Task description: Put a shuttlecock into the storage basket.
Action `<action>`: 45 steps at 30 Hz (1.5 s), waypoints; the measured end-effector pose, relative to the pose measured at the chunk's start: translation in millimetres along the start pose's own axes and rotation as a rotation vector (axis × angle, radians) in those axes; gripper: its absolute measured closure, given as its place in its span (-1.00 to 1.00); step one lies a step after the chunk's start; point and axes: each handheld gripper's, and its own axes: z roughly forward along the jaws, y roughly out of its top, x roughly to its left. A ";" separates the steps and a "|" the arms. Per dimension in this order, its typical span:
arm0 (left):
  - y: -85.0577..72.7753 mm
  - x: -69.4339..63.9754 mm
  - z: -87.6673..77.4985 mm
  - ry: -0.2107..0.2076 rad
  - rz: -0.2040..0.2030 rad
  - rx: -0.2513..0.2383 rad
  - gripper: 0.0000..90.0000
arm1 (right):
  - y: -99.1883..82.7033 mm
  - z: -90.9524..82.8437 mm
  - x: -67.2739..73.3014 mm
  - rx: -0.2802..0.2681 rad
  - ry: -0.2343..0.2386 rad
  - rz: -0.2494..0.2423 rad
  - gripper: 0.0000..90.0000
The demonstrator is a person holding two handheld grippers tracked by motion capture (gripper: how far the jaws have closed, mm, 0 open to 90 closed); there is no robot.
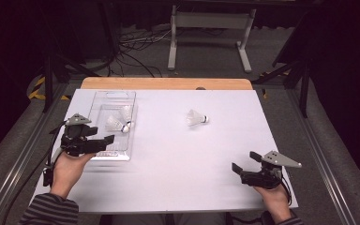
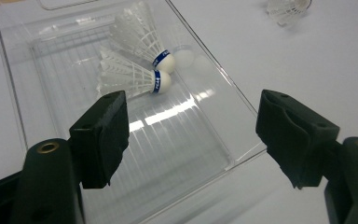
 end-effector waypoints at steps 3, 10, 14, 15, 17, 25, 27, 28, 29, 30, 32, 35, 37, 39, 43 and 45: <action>-2.8 -0.1 -2.0 0.001 0.004 -0.008 -0.41 | 0.0 0.1 0.0 0.000 0.000 0.001 -0.78; -10.3 0.3 -4.6 0.003 0.006 -0.017 -0.41 | 0.0 0.1 0.3 0.001 -0.002 -0.001 -0.78; -15.2 1.0 -5.7 0.001 -0.001 -0.020 -0.41 | 0.0 0.3 0.2 0.002 -0.001 0.001 -0.78; -16.1 1.2 -6.1 0.003 -0.001 -0.024 -0.41 | 0.0 0.3 0.2 0.002 -0.001 0.002 -0.78; -17.7 0.8 -6.9 0.002 -0.006 -0.030 -0.41 | 0.1 0.1 0.5 0.001 -0.001 -0.001 -0.78; -24.7 -0.3 -10.8 -0.001 0.005 -0.038 -0.41 | 0.0 0.2 0.2 0.002 -0.003 0.000 -0.79; -27.8 -0.2 -10.7 0.000 0.001 -0.045 -0.41 | 0.0 0.2 0.2 0.002 -0.003 0.001 -0.78; -29.8 0.3 -11.5 0.000 0.003 -0.045 -0.41 | -0.1 0.1 0.1 0.002 -0.004 0.002 -0.78; -31.7 0.6 -11.9 -0.004 0.000 -0.048 -0.41 | -0.1 0.0 0.1 0.004 -0.004 0.003 -0.78; -33.1 1.0 -12.2 -0.009 -0.004 -0.054 -0.41 | -0.1 0.2 0.0 0.003 -0.003 0.003 -0.78; -36.7 2.4 -13.5 -0.015 -0.012 -0.061 -0.41 | 0.0 0.4 0.1 0.004 -0.005 0.002 -0.78; -41.9 3.8 -14.6 -0.015 -0.017 -0.073 -0.41 | -0.1 0.5 0.1 0.004 -0.004 0.003 -0.78; -45.3 4.5 -15.7 -0.014 -0.021 -0.083 -0.41 | -0.1 0.4 0.2 0.004 -0.005 0.002 -0.78; -49.1 4.6 -16.7 -0.021 -0.029 -0.098 -0.41 | -0.1 0.4 0.2 0.004 -0.005 0.003 -0.78; -54.1 3.9 -17.6 -0.012 -0.022 -0.103 -0.41 | -0.1 0.3 0.0 0.005 -0.007 0.003 -0.78; -56.7 1.7 -17.9 0.001 -0.015 -0.118 -0.42 | -0.1 0.4 0.0 0.004 -0.006 0.005 -0.78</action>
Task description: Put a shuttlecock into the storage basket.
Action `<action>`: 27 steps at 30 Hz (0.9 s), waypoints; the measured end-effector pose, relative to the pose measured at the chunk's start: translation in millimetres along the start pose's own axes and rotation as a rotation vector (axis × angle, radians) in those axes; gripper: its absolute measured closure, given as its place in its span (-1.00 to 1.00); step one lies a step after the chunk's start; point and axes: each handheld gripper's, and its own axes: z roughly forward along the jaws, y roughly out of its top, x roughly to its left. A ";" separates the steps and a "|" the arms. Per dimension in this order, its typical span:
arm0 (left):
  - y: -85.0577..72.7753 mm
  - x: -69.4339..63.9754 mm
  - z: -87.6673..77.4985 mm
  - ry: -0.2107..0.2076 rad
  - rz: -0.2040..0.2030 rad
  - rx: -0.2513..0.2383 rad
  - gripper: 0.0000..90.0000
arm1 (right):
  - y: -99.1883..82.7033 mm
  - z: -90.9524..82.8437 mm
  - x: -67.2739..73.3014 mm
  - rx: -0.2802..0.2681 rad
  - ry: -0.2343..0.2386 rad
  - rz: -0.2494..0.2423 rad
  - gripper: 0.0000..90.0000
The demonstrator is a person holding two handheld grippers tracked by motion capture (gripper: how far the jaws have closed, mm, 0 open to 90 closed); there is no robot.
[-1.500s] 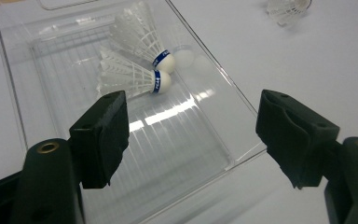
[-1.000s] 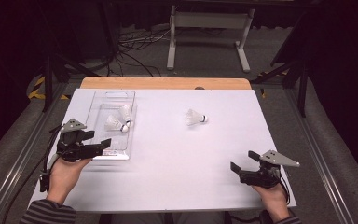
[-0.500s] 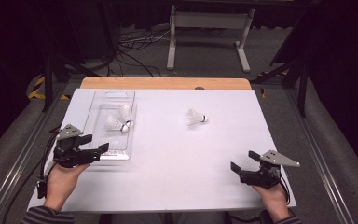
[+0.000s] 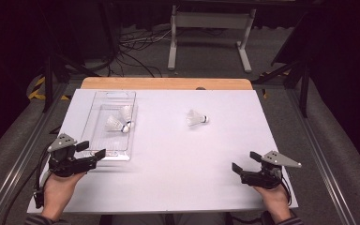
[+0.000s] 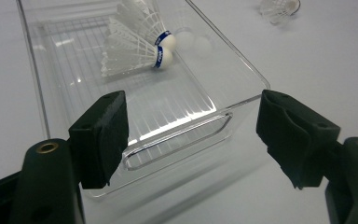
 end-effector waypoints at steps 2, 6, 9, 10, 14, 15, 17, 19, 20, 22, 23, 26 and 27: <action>-1.9 -1.4 -0.2 -0.003 0.011 -0.008 -0.41 | 0.0 0.0 0.1 0.000 0.000 -0.001 -0.78; -6.3 -3.5 0.7 -0.005 0.016 -0.019 -0.42 | -0.1 0.0 0.0 0.001 -0.002 0.000 -0.78; -8.8 -4.0 1.7 -0.009 0.018 -0.020 -0.42 | -0.1 -0.1 -0.2 0.002 -0.003 0.001 -0.78; -9.4 -4.1 1.6 -0.012 0.018 -0.016 -0.42 | -0.1 0.0 -0.2 0.002 -0.003 0.000 -0.78; -11.0 -4.2 1.7 -0.012 0.019 -0.026 -0.42 | 0.0 -0.1 0.0 0.002 -0.002 0.001 -0.78; -11.5 -4.1 1.3 -0.014 0.021 -0.026 -0.42 | 0.0 -0.2 0.0 0.001 -0.002 0.001 -0.78; -13.2 -4.4 0.9 -0.016 0.015 -0.032 -0.42 | 0.0 -0.2 -0.2 0.000 -0.003 0.000 -0.78; -14.7 -3.8 1.1 -0.016 0.012 -0.039 -0.42 | -0.1 0.0 -0.3 0.001 -0.003 0.000 -0.78; -15.3 -3.7 1.0 -0.015 0.011 -0.041 -0.42 | 0.0 0.0 -0.2 0.001 -0.003 0.000 -0.78; -16.9 -3.3 0.5 -0.017 0.008 -0.048 -0.42 | 0.0 -0.1 -0.2 0.001 -0.003 0.000 -0.78; -17.9 -3.0 -0.2 -0.020 0.007 -0.050 -0.42 | 0.0 -0.1 -0.3 0.001 -0.003 0.001 -0.78; -20.2 -3.3 -1.3 -0.019 0.007 -0.063 -0.42 | 0.0 -0.2 -0.2 0.001 -0.004 0.000 -0.78; -20.8 -3.3 -1.5 -0.020 0.008 -0.065 -0.42 | 0.0 -0.3 -0.1 0.001 -0.003 0.001 -0.78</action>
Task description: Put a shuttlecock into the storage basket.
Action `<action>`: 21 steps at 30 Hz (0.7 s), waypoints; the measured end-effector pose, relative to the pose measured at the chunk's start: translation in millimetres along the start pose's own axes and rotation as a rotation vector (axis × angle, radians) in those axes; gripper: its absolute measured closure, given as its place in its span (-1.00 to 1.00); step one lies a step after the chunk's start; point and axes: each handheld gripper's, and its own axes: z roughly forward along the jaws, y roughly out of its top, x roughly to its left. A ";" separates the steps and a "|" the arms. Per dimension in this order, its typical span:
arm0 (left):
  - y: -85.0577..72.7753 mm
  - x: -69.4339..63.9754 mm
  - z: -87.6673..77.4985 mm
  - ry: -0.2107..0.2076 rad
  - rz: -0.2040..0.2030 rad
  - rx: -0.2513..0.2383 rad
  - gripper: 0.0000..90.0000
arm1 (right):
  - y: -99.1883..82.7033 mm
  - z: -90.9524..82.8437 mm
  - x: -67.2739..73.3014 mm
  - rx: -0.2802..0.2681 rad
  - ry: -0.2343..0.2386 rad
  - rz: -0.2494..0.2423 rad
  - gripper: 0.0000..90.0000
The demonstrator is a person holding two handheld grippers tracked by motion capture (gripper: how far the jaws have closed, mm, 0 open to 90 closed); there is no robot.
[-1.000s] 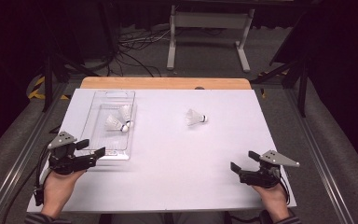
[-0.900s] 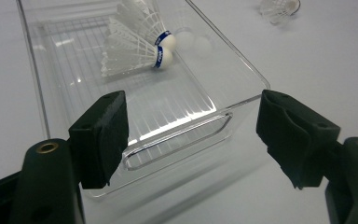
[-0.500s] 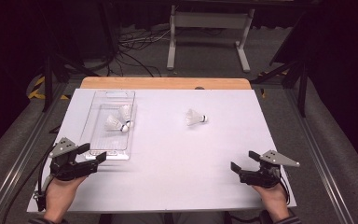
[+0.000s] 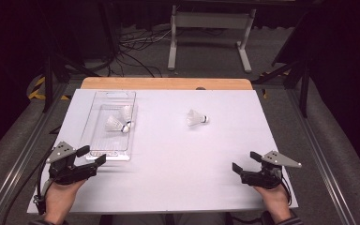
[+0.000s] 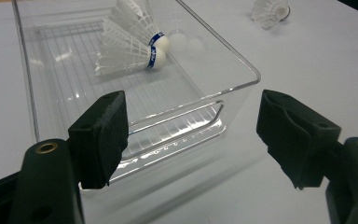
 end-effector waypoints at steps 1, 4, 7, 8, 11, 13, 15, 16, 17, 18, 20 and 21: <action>-1.0 0.0 -0.4 -0.005 -0.001 0.000 -0.42 | 0.0 0.0 0.0 0.000 0.000 0.000 -0.78; -3.3 0.0 -0.4 -0.005 -0.009 -0.007 -0.42 | 0.0 -0.3 -0.3 -0.002 -0.001 -0.002 -0.78; -4.3 0.1 0.1 -0.012 -0.006 -0.004 -0.43 | -0.1 -0.4 -0.4 -0.001 0.000 -0.002 -0.78; -4.7 -0.1 0.2 -0.013 -0.003 -0.005 -0.43 | -0.1 -0.4 -0.3 -0.001 0.000 -0.003 -0.78; -6.6 -0.5 1.2 -0.019 0.002 -0.002 -0.43 | -0.2 -0.3 -0.4 0.000 -0.002 -0.003 -0.78; -8.1 -0.9 2.2 -0.019 0.001 0.000 -0.44 | -0.3 -0.4 -0.8 -0.002 -0.003 0.000 -0.78; -9.3 -0.9 2.7 -0.026 -0.003 0.002 -0.44 | -0.3 -0.5 -0.7 -0.002 -0.003 0.001 -0.78; -10.0 -0.7 3.0 -0.028 -0.009 0.001 -0.44 | -0.2 -0.6 -0.6 0.000 -0.005 0.000 -0.78; -10.4 -0.2 3.2 -0.028 -0.009 -0.002 -0.45 | -0.2 -0.6 -0.6 0.000 -0.005 -0.003 -0.78; -10.8 0.0 3.3 -0.027 -0.012 -0.003 -0.45 | -0.2 -0.5 -0.6 0.000 -0.006 -0.004 -0.78; -11.7 0.0 2.8 -0.019 -0.015 -0.008 -0.45 | -0.1 -0.7 -0.6 -0.002 -0.004 -0.004 -0.78; -12.9 -0.3 2.4 -0.021 -0.018 -0.009 -0.45 | -0.1 -0.7 -0.6 -0.002 -0.003 -0.005 -0.78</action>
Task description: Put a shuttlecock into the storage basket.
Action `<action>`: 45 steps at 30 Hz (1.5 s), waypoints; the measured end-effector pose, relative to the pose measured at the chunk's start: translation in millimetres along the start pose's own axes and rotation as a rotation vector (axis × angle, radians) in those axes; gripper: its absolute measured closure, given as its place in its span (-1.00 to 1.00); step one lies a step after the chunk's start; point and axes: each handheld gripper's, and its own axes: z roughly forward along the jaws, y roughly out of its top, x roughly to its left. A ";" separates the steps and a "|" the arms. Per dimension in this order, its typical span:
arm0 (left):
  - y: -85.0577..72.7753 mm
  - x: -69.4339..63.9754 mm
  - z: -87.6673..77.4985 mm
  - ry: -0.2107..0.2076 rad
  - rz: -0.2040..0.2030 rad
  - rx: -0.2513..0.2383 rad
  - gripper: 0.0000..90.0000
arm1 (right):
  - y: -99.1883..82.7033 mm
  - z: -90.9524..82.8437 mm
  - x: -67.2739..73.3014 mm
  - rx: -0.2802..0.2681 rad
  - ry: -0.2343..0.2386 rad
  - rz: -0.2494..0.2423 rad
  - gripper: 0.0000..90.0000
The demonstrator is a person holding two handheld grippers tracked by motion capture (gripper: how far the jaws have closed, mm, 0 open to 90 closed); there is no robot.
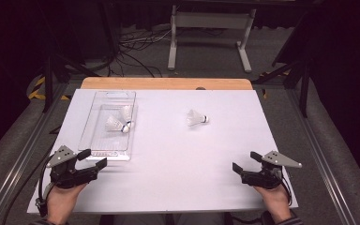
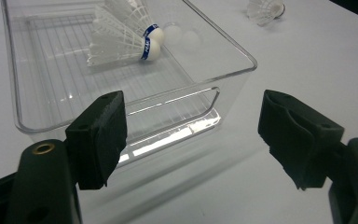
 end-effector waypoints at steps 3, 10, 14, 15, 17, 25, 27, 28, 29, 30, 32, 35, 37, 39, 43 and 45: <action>-2.4 0.0 -1.0 -0.004 -0.002 0.003 -0.45 | 0.1 0.1 0.4 0.000 0.002 0.002 -0.78; -5.6 -0.7 -0.5 -0.022 -0.006 0.016 -0.45 | 0.1 0.1 0.5 0.002 -0.003 0.001 -0.78; -5.8 -0.8 -0.4 -0.025 -0.003 0.016 -0.46 | 0.2 0.7 0.8 0.003 -0.004 0.001 -0.78; -5.8 -0.9 -0.6 -0.024 -0.002 0.015 -0.46 | 0.3 0.7 1.0 0.005 -0.007 -0.002 -0.79; -5.7 -1.0 -0.7 -0.026 0.004 0.015 -0.46 | 0.6 0.6 1.2 0.005 -0.010 -0.004 -0.79; -6.3 -1.1 -1.4 -0.017 0.001 0.012 -0.46 | 2.2 1.9 2.8 -0.001 -0.010 -0.023 -0.79; -6.3 -1.1 -1.3 -0.016 0.001 0.015 -0.46 | 3.0 2.3 3.4 -0.008 -0.012 -0.028 -0.79; -6.2 -1.2 -1.5 -0.014 0.003 0.015 -0.46 | 3.3 2.3 3.4 -0.011 -0.011 -0.027 -0.79; -6.1 -1.2 -2.0 -0.017 0.007 0.013 -0.46 | 3.7 2.1 3.1 -0.016 -0.007 -0.024 -0.79; -6.1 -1.8 -2.7 -0.015 0.006 0.013 -0.46 | 4.2 1.7 2.7 -0.023 -0.008 -0.019 -0.79; -6.5 -2.0 -3.4 -0.014 0.005 0.009 -0.46 | 5.4 0.4 2.5 -0.035 -0.009 -0.005 -0.79; -6.6 -1.0 -3.1 -0.012 0.002 0.009 -0.46 | 7.5 -0.7 3.4 -0.046 -0.011 -0.003 -0.79; -6.4 -1.3 -3.1 -0.011 0.005 0.012 -0.46 | 8.7 0.5 4.1 -0.048 -0.005 -0.009 -0.80; -6.6 -2.3 -3.2 -0.009 0.008 0.009 -0.46 | 10.3 1.8 5.9 -0.041 0.002 -0.015 -0.80; -6.8 -1.8 -3.9 -0.007 0.004 0.011 -0.46 | 14.2 4.3 8.6 -0.043 0.005 -0.021 -0.81; -6.9 -1.6 -3.8 -0.008 0.003 0.013 -0.46 | 16.2 6.3 9.9 -0.046 0.008 -0.029 -0.81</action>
